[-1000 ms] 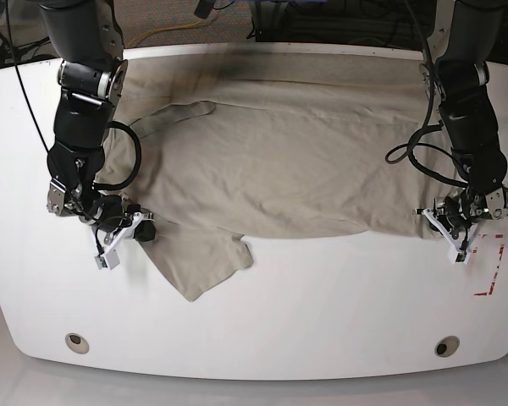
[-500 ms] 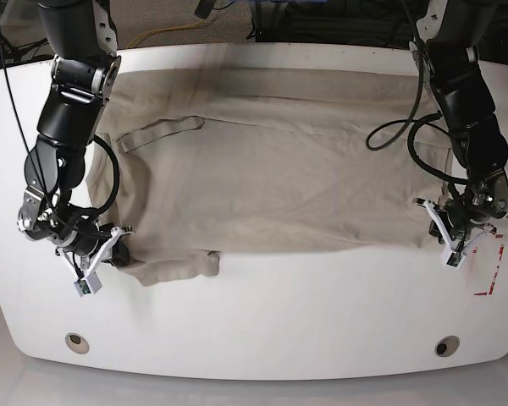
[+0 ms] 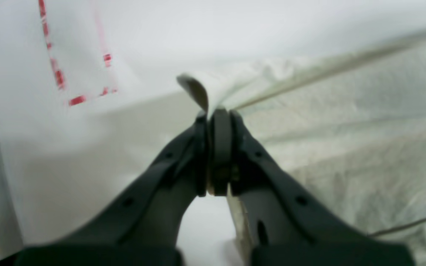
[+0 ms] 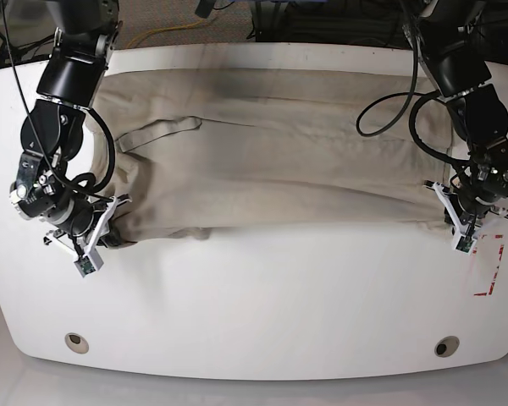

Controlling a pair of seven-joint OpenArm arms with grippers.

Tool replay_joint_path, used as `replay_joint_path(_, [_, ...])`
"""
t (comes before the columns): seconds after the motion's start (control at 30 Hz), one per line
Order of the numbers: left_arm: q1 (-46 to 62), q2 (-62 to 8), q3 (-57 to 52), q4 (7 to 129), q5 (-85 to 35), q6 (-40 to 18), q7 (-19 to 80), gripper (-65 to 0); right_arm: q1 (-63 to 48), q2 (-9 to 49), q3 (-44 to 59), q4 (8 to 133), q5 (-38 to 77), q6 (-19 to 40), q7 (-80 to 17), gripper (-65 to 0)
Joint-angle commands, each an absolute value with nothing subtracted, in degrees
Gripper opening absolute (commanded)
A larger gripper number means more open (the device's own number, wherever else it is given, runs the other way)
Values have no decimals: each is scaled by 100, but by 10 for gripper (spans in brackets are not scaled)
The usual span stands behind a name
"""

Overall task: Fold the T-shirt properly
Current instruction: 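Fold the hem with both grippers over onto the collar edge, then release the folded hem and move the right gripper onto the sleeve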

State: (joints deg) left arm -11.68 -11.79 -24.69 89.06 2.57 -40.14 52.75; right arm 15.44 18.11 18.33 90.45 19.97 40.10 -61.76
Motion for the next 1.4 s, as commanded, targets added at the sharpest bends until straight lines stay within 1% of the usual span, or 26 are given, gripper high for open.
replay_joint_path(0.0, [-1121, -1262, -2484, 9305, 224, -4000, 5253, -650, 1525, 1903, 2114, 9332, 2079, 4000, -6132, -650])
replay_joint_path(0.23, [-760, -1218, -2668, 10114, 215, -4000, 5912, -650, 1174, 1886, 2598, 9974, 2088, 4000, -6712, -650])
replay_joint_path(0.37, [-453, -1059, -2879, 10536, 224, -4000, 6167, -650, 593, 1745, 2774, 10651, 2088, 4000, -6774, -650])
replay_joint_path(0.5, [-119, -1033, -2914, 10607, 224, -4000, 6220, -650, 48, 1684, 2791, 11055, 2088, 4000, -6774, -650])
replay_joint_path(0.77, [602, -1059, -2932, 10615, 224, -4000, 6220, -650, -716, 1525, 3090, 11143, 2123, 4000, -6774, -650])
replay_joint_path(0.97, [998, -1068, -2932, 10615, 224, -4000, 6211, -650, -1209, 1481, 3354, 11143, 2862, 4000, -6853, -650])
replay_joint_path(1.17, [1200, -1200, -2914, 10589, 224, -4000, 6211, -650, -1525, 1446, 3521, 11108, 3037, 4000, -7002, -650])
replay_joint_path(1.2, [1209, -1218, -2905, 10571, 224, -4000, 6211, -650, -1578, 1446, 3521, 11108, 3037, 4000, -7002, -637])
replay_joint_path(1.27, [1262, -1226, -2905, 10545, 233, -4000, 6211, -621, -1675, 1446, 3530, 11099, 3037, 4000, -7002, -539])
replay_joint_path(1.33, [1314, -1226, -2897, 10448, 233, -4000, 6211, -549, -1754, 1446, 3547, 11099, 3011, 4000, -6985, -414])
replay_joint_path(1.37, [1314, -1226, -2897, 10369, 233, -4000, 6211, -501, -1771, 1446, 3626, 11108, 2976, 4000, -6985, -349])
